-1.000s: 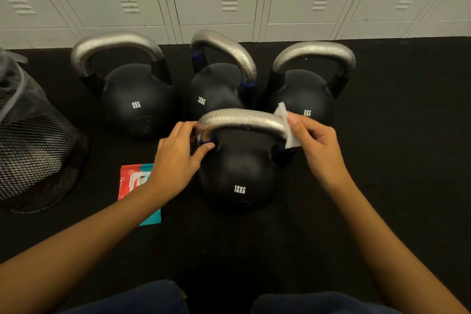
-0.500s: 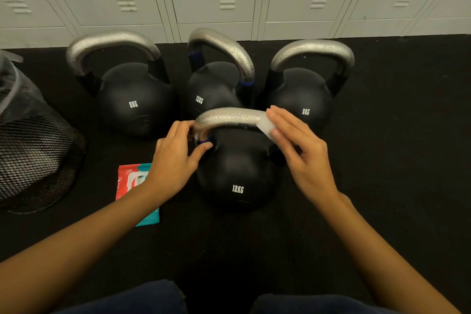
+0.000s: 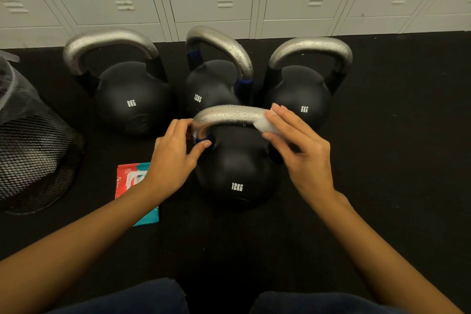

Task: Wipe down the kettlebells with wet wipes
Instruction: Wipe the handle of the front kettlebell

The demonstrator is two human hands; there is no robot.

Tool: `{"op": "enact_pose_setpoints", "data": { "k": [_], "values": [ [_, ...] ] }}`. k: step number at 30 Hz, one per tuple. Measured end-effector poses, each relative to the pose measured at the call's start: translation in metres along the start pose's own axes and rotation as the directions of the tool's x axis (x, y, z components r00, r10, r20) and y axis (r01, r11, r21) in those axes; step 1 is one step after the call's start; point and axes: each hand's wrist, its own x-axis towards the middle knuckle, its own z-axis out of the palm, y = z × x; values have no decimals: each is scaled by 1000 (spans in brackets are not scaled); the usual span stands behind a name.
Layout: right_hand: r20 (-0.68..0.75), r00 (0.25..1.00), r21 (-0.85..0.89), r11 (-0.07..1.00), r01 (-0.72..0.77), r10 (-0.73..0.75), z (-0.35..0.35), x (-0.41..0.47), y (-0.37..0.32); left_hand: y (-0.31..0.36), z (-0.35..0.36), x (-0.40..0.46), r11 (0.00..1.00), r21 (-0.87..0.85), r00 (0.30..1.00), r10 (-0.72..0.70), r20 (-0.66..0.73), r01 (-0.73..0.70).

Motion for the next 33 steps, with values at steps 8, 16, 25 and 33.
{"op": "enact_pose_setpoints", "data": {
  "k": [8, 16, 25, 33],
  "values": [
    [97, 964, 233, 936, -265, 248, -14, -4, 6, 0, 0, 0, 1000, 0, 1000, 10, -14, -10],
    [273, 959, 78, 992, -97, 72, -9, 39, -18, -1, 0, 0, 1000, 5, 1000, 11, -18, -11],
    [83, 996, 112, 994, 6, -15, -10, 14, -6, -1, 0, 2, 1000, -9, 1000, 4, -26, -4],
    [49, 999, 13, 1000, -20, 20, -13, 14, -8, -3, -1, 3, 1000, -19, 1000, -5, -15, 5]
  ]
}}
